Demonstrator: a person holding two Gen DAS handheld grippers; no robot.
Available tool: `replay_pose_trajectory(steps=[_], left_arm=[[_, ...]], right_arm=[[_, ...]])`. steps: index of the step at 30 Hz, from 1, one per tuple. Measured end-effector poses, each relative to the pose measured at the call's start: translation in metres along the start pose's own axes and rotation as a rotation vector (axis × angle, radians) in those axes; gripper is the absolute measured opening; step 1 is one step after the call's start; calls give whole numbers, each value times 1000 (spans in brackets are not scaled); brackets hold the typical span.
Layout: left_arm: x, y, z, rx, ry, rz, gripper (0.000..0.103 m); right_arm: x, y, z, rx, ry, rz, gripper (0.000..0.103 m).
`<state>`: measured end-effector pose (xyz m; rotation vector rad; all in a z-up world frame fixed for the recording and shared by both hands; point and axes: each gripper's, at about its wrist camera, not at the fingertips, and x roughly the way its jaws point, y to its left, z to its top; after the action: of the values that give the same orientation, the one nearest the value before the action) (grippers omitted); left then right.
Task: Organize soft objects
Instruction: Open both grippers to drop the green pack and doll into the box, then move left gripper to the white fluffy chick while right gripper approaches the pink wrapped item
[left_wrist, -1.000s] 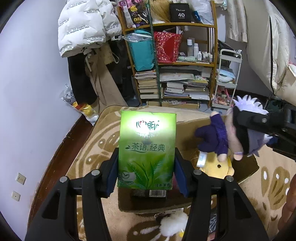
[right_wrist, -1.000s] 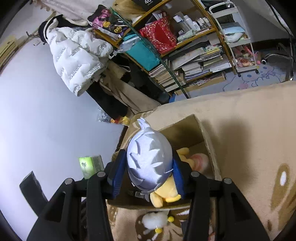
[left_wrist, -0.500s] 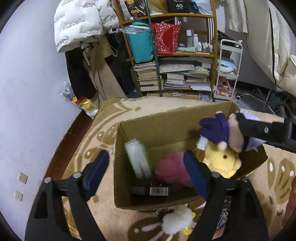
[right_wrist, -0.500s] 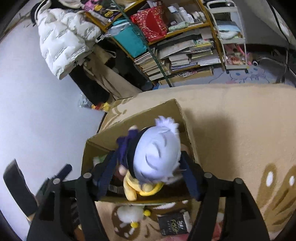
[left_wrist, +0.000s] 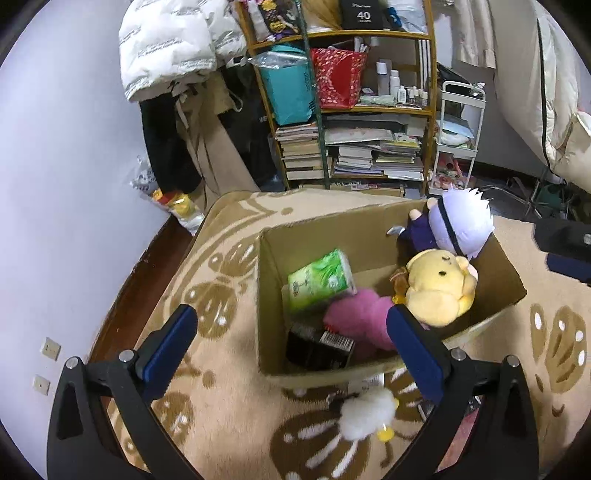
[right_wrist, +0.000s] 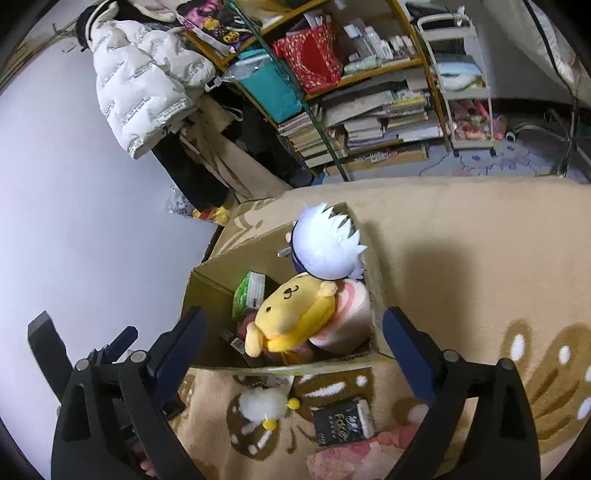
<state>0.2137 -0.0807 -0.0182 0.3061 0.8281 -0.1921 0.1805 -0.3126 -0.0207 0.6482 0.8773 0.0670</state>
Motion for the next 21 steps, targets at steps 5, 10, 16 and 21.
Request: replay_pose_trajectory(steps=[5, 10, 16, 21], left_arm=[[-11, 12, -11, -19, 11, 5, 102], [-21, 23, -25, -51, 18, 13, 102], [-26, 31, -42, -97, 30, -4, 102], [-21, 31, -52, -121, 54, -21, 102]], right_arm=[[-20, 3, -11, -50, -6, -37, 103], [-29, 2, -27, -51, 5, -80, 103], [-30, 3, -50, -68, 28, -113, 103], [-21, -3, -67, -49, 56, -128, 103]])
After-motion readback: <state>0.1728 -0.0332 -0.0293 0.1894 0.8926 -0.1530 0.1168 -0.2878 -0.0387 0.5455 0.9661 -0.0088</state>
